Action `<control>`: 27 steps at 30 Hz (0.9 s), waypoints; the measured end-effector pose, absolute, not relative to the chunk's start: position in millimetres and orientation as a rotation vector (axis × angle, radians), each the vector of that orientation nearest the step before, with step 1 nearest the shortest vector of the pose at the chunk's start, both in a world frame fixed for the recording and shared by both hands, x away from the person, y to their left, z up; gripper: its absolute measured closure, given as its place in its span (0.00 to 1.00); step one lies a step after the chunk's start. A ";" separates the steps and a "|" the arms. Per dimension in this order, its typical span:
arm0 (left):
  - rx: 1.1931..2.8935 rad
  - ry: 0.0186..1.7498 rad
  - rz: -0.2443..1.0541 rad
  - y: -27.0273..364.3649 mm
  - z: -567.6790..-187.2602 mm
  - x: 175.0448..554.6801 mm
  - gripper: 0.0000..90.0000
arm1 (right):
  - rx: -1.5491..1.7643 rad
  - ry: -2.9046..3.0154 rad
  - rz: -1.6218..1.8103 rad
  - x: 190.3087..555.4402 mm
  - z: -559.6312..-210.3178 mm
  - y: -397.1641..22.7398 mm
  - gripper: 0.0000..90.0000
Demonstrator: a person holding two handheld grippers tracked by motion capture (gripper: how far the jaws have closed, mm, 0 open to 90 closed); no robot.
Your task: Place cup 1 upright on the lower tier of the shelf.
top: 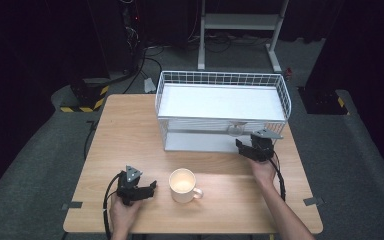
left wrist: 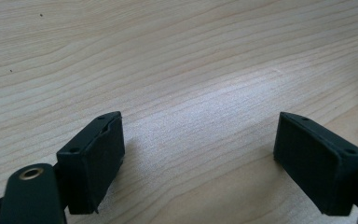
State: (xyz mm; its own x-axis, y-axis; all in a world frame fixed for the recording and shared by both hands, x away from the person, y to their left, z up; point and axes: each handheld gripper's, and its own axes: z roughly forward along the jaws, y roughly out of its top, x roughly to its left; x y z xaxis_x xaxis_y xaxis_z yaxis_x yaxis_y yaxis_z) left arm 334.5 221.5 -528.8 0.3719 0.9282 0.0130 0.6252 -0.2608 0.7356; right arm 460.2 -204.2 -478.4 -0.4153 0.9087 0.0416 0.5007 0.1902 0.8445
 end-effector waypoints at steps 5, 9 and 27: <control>1.987 1.338 0.601 221.5 -528.8 334.4 0.18 | 1.303 2.002 1.142 453.2 -478.2 -205.3 0.35; 1.988 1.337 0.601 221.5 -528.8 334.4 0.18 | 1.308 1.994 1.158 449.0 -477.4 -207.3 0.35; 1.987 1.338 0.600 221.6 -528.8 334.5 0.18 | 1.300 2.003 1.215 427.6 -470.8 -222.0 0.35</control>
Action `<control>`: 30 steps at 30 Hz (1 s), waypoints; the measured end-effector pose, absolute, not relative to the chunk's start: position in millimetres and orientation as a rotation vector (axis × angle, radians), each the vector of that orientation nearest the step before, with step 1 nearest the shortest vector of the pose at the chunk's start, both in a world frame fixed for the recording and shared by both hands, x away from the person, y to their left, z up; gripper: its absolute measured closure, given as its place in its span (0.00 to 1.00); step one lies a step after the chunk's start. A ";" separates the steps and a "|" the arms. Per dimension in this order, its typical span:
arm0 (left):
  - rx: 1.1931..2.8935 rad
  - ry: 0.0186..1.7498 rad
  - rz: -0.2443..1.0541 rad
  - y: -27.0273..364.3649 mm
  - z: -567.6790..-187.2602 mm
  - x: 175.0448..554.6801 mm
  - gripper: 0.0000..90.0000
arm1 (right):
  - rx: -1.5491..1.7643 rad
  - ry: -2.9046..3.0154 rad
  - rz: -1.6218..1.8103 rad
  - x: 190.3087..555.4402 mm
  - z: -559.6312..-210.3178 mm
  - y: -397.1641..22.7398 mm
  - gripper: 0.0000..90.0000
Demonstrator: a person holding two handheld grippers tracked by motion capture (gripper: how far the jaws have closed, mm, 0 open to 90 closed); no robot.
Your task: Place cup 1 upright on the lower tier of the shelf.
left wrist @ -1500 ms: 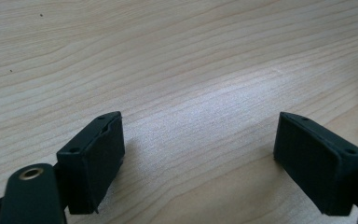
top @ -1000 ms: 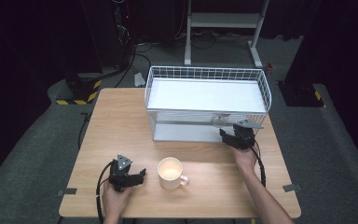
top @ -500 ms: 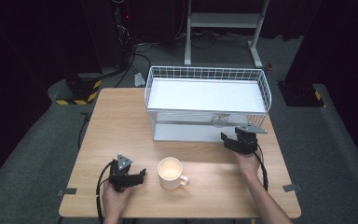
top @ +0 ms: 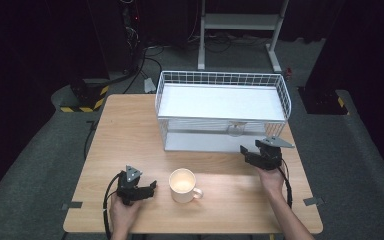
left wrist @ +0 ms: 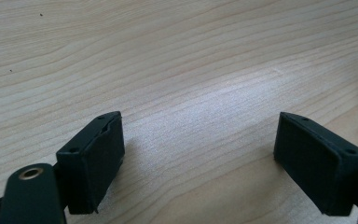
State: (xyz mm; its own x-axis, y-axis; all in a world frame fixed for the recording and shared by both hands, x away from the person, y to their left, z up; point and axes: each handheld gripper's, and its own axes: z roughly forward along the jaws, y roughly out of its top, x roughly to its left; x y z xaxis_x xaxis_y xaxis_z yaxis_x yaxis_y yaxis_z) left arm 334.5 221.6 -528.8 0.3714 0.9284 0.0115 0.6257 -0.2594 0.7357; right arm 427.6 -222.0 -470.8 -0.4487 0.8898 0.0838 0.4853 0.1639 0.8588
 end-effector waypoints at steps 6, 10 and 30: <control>1.988 1.338 0.601 221.6 -528.8 334.5 0.18 | 1.285 2.008 1.225 421.6 -469.0 -224.9 0.34; 1.987 1.338 0.601 221.6 -528.8 334.5 0.18 | 1.286 2.004 1.238 418.3 -467.7 -226.4 0.34; 1.987 1.338 0.601 221.6 -528.9 334.5 0.18 | 1.284 2.007 1.262 398.7 -474.6 -237.1 0.34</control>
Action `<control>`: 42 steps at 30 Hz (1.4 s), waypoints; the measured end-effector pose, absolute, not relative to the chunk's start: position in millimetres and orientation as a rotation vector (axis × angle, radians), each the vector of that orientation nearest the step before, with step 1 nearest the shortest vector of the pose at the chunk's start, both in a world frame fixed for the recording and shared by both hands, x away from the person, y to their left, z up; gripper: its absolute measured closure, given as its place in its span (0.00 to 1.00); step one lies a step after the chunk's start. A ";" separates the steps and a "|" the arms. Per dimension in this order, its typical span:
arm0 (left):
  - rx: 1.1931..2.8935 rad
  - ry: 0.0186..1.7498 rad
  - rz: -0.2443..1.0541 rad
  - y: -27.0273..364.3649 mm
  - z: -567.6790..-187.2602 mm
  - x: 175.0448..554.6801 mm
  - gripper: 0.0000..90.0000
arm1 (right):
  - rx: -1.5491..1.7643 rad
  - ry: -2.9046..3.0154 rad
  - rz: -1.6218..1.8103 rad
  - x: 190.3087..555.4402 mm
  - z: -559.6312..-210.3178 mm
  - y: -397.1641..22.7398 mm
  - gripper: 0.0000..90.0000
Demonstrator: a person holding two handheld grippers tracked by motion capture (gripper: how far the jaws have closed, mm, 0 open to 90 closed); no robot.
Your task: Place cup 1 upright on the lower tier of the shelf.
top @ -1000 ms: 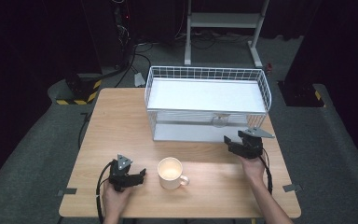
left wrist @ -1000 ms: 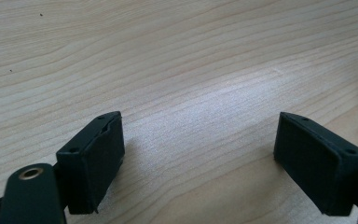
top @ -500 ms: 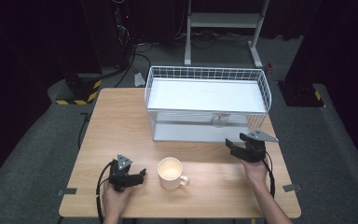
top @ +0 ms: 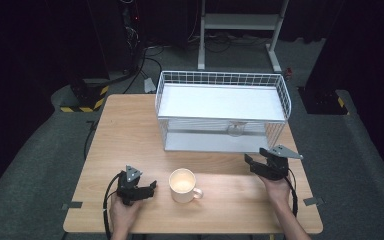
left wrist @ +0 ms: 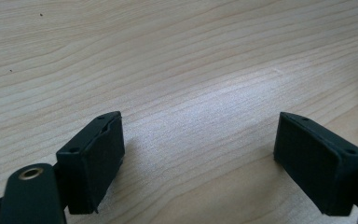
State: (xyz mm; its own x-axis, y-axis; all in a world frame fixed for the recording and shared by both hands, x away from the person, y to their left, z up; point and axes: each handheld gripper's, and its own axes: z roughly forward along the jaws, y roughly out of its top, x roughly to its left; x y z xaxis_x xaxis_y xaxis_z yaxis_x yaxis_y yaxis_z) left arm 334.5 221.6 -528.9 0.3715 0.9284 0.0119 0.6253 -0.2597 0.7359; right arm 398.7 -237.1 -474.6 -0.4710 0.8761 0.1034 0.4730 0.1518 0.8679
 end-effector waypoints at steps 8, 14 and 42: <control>1.981 1.340 0.602 221.3 -529.0 334.6 0.18 | 1.285 2.006 1.264 391.5 -477.5 -242.2 0.33; 1.980 1.340 0.602 221.2 -529.1 334.6 0.18 | 1.292 2.002 1.259 385.0 -480.0 -246.4 0.33; 1.981 1.340 0.602 221.2 -529.0 334.6 0.18 | 1.339 2.074 1.144 364.0 -513.6 -264.9 0.32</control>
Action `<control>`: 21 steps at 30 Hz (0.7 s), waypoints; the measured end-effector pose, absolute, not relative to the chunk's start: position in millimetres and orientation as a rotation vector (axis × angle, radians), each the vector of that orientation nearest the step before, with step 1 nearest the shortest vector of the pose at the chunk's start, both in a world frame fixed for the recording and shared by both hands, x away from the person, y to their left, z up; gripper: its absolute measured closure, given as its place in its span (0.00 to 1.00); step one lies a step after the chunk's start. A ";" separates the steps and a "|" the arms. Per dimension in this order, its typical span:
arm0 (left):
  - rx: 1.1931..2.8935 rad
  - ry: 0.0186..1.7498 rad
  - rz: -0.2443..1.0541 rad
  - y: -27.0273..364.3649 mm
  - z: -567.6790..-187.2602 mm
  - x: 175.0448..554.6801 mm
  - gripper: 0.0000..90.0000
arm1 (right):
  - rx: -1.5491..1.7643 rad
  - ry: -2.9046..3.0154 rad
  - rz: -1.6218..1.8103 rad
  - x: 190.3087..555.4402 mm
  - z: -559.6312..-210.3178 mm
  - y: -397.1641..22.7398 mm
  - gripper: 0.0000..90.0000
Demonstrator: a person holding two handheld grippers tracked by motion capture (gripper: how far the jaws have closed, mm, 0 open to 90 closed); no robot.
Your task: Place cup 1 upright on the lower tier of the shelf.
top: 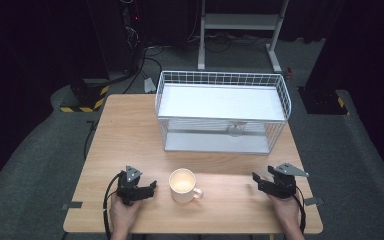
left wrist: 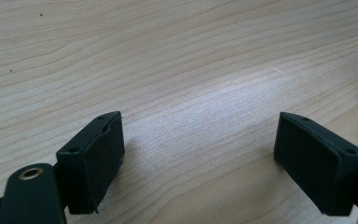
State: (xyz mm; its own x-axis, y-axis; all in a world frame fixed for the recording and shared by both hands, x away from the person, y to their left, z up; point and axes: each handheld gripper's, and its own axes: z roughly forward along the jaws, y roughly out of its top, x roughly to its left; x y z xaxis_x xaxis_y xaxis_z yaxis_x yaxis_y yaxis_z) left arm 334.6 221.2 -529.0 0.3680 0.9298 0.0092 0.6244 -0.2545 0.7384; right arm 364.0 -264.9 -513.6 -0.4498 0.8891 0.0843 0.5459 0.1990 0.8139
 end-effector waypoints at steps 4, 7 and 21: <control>1.981 1.340 0.602 221.2 -529.0 334.5 0.18 | 1.342 2.087 1.135 362.2 -518.4 -266.8 0.32; 1.981 1.340 0.602 221.1 -529.0 334.6 0.18 | 1.356 2.094 1.124 361.2 -520.3 -267.8 0.32; 1.981 1.343 0.603 221.3 -528.9 334.7 0.18 | 1.341 2.161 0.980 363.1 -522.2 -263.9 0.30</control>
State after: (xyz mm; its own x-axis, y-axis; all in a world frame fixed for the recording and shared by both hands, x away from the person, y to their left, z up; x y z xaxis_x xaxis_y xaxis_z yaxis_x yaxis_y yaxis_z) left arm 334.7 221.3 -528.9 0.3664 0.9304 0.0103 0.6257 -0.2545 0.7373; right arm 363.1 -263.9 -522.2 -0.4514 0.8922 0.0183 0.6018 0.2892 0.7444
